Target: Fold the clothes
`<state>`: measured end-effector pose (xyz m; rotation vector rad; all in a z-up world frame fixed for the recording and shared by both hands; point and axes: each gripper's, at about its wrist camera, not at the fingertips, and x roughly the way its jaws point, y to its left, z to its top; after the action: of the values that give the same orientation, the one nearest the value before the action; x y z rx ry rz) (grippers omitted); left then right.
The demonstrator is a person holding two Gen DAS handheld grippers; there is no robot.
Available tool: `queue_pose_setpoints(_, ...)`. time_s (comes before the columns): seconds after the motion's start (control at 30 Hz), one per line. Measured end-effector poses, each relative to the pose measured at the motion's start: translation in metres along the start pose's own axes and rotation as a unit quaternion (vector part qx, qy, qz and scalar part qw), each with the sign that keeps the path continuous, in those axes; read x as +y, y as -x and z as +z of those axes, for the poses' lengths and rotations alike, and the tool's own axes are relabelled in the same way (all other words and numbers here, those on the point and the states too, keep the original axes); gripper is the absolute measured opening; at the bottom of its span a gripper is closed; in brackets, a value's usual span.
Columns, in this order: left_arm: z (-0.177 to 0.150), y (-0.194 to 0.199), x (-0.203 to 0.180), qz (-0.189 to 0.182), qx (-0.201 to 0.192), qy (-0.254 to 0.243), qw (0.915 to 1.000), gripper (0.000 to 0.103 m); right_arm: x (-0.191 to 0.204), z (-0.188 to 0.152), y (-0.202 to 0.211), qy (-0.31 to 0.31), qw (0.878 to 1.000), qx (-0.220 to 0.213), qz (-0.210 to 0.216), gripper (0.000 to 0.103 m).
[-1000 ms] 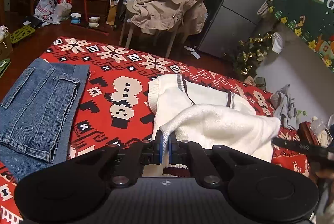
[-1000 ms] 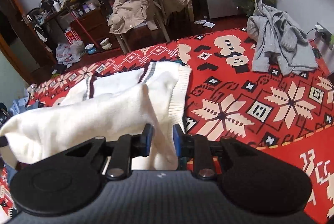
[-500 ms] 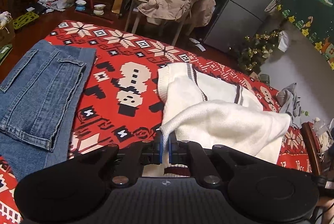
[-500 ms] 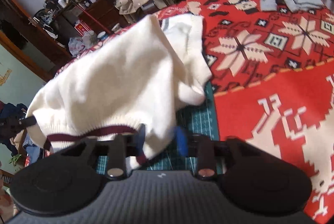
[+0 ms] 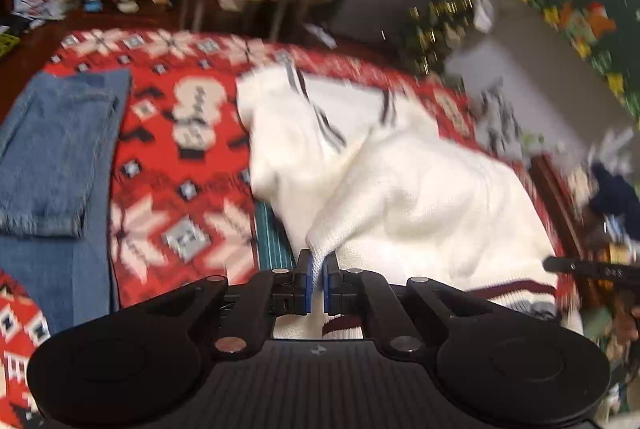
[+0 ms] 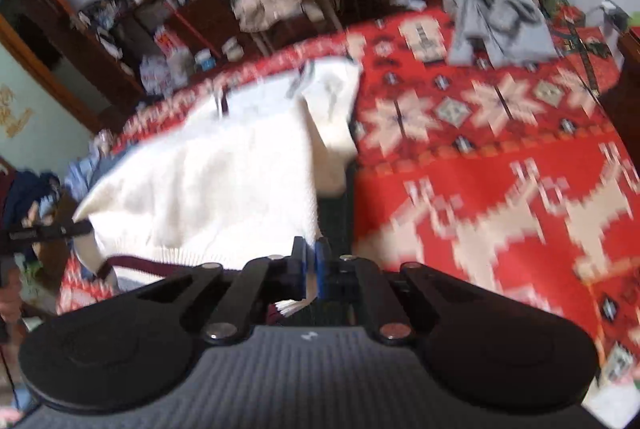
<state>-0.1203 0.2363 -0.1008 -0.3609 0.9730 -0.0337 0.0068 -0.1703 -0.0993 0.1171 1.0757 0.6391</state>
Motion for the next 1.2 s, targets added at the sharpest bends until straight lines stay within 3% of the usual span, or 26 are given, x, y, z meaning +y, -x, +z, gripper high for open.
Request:
queue_pose_setpoints(0.23,-0.048,-0.022,-0.007,0.024,0.079,-0.017,0.9965,0.005,-0.001,-0.050,-0.021,0.025,0.996,0.077,-0.030,0.005)
queue_pose_setpoints(0.43,-0.045,-0.013,-0.005,0.022,0.054,-0.013,0.9982,0.017,0.003,-0.041,-0.011,0.032,0.998,0.055,-0.025,0.018)
queue_pose_setpoints(0.5,-0.034,-0.005,-0.003,0.014,0.032,-0.015,0.9993,0.030,0.004,-0.026,-0.007,0.042,0.998,0.035,-0.025,0.022)
queue_pose_setpoints(0.7,0.021,-0.004,0.009,0.020,-0.031,-0.035,0.9987,0.044,0.007,0.021,0.002,0.076,0.996,-0.025,-0.025,0.030)
queue_pose_setpoints(0.83,0.070,-0.028,0.028,0.041,-0.070,-0.053,0.9953,0.045,0.010,0.067,-0.023,0.118,0.991,-0.057,-0.025,0.032)
queue_pose_setpoints(1.0,0.131,-0.079,0.053,0.049,-0.078,-0.059,0.9940,0.051,0.004,0.125,-0.072,0.150,0.985,-0.074,-0.034,0.032)
queue_pose_setpoints(1.1,0.157,-0.109,0.060,0.052,-0.072,-0.069,0.9937,0.053,-0.002,0.154,-0.102,0.155,0.983,-0.080,-0.054,0.043)
queue_pose_setpoints(1.17,0.167,-0.128,0.062,0.056,-0.070,-0.084,0.9924,0.060,-0.005,0.171,-0.124,0.165,0.981,-0.081,-0.066,0.056)
queue_pose_setpoints(1.2,0.171,-0.136,0.062,0.058,-0.071,-0.096,0.9911,0.062,-0.006,0.178,-0.135,0.171,0.979,-0.079,-0.074,0.068)
